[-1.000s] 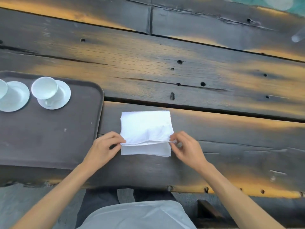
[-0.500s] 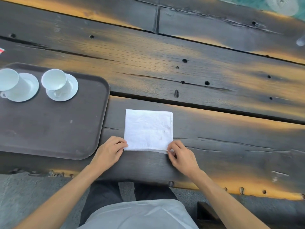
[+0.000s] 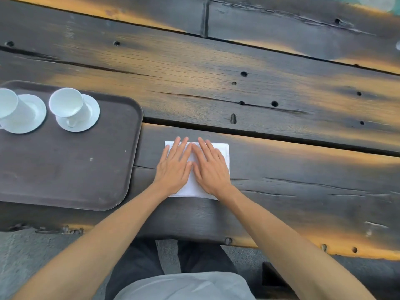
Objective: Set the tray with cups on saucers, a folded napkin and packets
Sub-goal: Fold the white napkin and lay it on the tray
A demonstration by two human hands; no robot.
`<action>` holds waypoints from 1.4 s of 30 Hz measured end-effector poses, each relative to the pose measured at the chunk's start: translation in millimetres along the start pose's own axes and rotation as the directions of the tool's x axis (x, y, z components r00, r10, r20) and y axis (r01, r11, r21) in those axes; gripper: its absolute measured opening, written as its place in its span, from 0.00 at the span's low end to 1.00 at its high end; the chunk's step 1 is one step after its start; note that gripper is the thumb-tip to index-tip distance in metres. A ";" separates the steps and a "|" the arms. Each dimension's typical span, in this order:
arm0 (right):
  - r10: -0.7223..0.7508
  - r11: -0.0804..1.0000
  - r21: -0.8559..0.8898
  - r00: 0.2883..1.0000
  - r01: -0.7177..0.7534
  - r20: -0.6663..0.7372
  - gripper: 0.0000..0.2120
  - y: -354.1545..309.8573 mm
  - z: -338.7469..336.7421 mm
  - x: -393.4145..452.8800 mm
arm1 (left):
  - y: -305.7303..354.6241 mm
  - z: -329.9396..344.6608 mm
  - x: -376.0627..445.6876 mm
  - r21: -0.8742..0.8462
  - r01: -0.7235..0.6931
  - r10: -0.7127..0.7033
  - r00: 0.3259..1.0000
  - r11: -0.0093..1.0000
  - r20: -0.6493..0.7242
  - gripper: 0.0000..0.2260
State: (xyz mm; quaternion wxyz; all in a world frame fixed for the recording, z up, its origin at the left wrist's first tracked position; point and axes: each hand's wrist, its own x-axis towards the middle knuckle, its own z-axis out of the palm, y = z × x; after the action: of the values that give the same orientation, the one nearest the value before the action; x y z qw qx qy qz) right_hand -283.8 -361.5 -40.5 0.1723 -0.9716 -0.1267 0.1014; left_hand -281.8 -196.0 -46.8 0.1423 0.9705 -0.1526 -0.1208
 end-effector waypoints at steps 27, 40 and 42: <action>0.056 0.998 0.001 0.955 -0.058 0.290 0.47 76.4 -53.6 26.5 | -61.0 -51.5 32.8 -0.145 0.039 -0.011 0.982 0.989 0.189 0.35; 0.067 0.989 0.105 0.953 -0.101 0.294 0.11 71.0 -74.3 38.5 | -63.8 -68.7 36.9 -0.289 0.124 -0.065 0.977 0.949 0.205 0.04; 0.064 0.990 0.108 0.962 -0.095 0.264 0.09 68.6 -80.6 30.0 | -62.6 -73.7 26.4 -0.313 0.095 -0.039 0.983 0.945 0.182 0.03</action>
State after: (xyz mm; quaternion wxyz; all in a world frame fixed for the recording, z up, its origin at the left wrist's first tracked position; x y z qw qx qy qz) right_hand -221.4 -440.2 4.3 0.2080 -0.9421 -0.1028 0.2421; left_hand -220.5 -130.0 -2.9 0.2799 0.9250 -0.1096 -0.2326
